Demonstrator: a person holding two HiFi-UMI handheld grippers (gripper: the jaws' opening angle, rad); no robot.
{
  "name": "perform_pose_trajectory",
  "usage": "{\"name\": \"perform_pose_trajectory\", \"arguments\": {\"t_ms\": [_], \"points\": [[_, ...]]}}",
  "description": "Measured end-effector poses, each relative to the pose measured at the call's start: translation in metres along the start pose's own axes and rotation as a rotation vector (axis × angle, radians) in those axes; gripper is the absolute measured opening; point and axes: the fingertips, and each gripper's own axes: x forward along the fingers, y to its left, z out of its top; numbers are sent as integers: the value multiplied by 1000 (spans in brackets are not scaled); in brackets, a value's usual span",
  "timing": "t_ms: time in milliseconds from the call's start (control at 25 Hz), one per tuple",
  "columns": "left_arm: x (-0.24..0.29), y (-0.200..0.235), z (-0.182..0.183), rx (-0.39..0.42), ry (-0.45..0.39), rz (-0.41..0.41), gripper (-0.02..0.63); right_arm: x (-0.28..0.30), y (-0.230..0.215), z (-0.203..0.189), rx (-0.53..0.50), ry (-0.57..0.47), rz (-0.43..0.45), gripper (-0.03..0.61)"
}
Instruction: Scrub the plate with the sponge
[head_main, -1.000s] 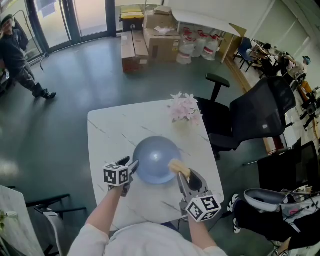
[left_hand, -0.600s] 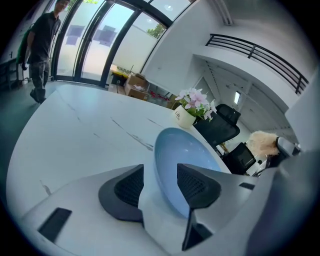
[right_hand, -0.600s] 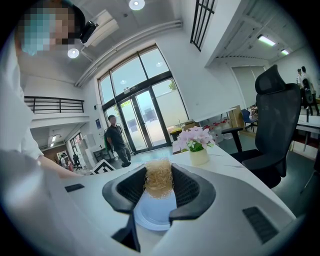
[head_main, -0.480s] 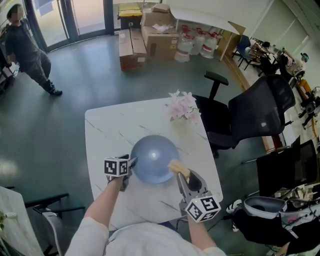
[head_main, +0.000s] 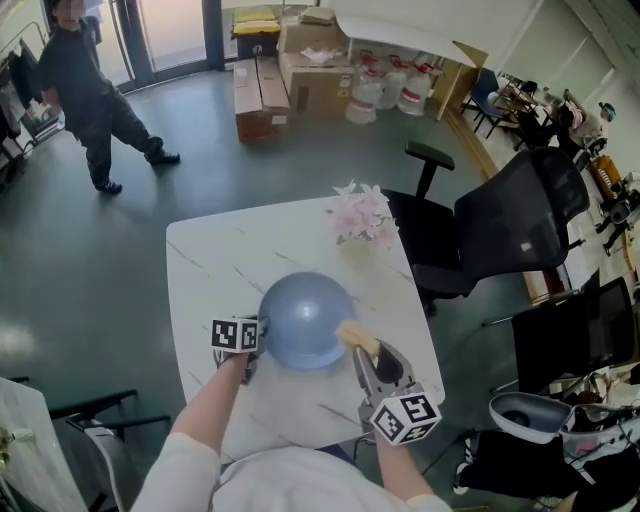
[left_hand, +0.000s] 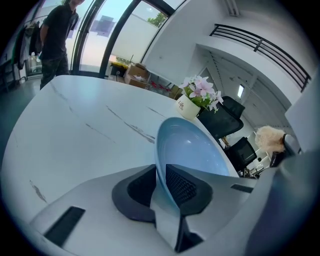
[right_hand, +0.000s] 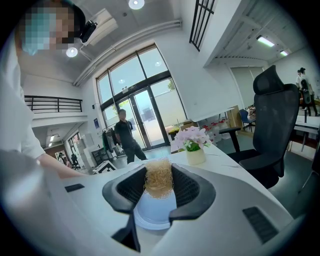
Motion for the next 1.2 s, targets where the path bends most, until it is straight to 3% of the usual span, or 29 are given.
{"name": "perform_pose_trajectory", "arguments": {"t_ms": [160,400,680,1000,1200], "points": [[1,1,1,2,-11,9,80,0,0,0,-1,0,1,150],[3,3,2,-129,-51,-19,43,0,0,0,-4,-3,1,149],[-10,-5,5,-156,-111,-38,43,-2,1,4,-11,-7,5,150],[-58,-21,24,-149,-268,-86,43,6,21,10,-31,-16,50,150],[-99,-34,40,-149,-392,-113,43,12,41,15,-95,-19,98,150]]}}
